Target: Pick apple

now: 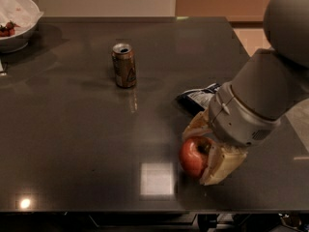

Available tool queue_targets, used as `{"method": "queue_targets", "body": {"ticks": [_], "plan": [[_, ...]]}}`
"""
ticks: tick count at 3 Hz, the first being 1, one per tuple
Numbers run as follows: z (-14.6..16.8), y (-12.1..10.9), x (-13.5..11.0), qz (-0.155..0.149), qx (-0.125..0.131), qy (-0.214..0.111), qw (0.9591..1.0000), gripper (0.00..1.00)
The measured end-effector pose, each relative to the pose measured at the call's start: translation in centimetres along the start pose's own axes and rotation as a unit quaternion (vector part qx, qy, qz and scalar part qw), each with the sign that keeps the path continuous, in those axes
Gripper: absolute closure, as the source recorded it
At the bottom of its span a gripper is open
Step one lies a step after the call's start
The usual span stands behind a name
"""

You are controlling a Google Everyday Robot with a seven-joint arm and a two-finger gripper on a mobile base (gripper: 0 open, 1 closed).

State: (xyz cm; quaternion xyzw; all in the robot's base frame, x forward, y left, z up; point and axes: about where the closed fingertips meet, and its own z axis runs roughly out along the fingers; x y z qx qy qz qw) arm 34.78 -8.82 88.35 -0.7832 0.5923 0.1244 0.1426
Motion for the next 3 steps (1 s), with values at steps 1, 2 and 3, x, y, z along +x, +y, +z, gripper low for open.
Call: {"method": "queue_targets", "body": {"ticks": [1,2,3], "plan": [[-3.7,-1.9,-1.1,-0.001,0.012,-0.002,0.9999,1.00],[-6.5,-3.4,-2.2,-0.007,0.029,-0.007,0.9995,1.00],[-10.2,-5.8,-3.3,-0.019,0.063,-0.017,0.9977,1.00]]}}
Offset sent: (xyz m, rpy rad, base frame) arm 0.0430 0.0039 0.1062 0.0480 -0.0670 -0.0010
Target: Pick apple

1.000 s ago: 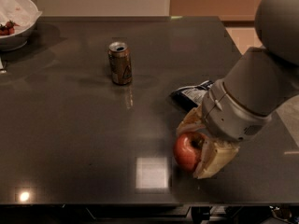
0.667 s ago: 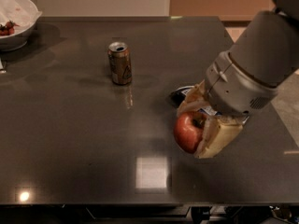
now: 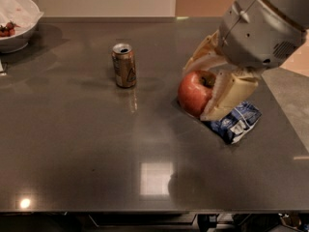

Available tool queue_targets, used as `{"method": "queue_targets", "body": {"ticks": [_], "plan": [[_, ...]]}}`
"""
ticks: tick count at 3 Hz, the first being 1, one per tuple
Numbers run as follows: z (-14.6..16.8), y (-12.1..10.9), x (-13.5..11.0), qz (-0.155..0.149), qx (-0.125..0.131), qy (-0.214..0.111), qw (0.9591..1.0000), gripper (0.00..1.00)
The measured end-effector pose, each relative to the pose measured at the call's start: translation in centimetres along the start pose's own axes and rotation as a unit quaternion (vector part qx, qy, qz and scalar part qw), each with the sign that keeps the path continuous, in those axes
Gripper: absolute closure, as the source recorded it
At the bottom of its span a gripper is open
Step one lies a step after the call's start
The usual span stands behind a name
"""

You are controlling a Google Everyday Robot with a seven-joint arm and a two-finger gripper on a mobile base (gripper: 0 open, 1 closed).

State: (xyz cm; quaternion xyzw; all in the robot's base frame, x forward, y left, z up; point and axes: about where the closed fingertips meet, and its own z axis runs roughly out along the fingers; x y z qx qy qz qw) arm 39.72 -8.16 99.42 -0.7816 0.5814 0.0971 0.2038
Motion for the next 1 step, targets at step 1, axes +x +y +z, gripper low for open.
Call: {"method": "queue_targets", "body": {"ticks": [1], "plan": [[-0.16,-0.24,-0.26,-0.002,0.008,0.000,1.0000,1.00]]}}
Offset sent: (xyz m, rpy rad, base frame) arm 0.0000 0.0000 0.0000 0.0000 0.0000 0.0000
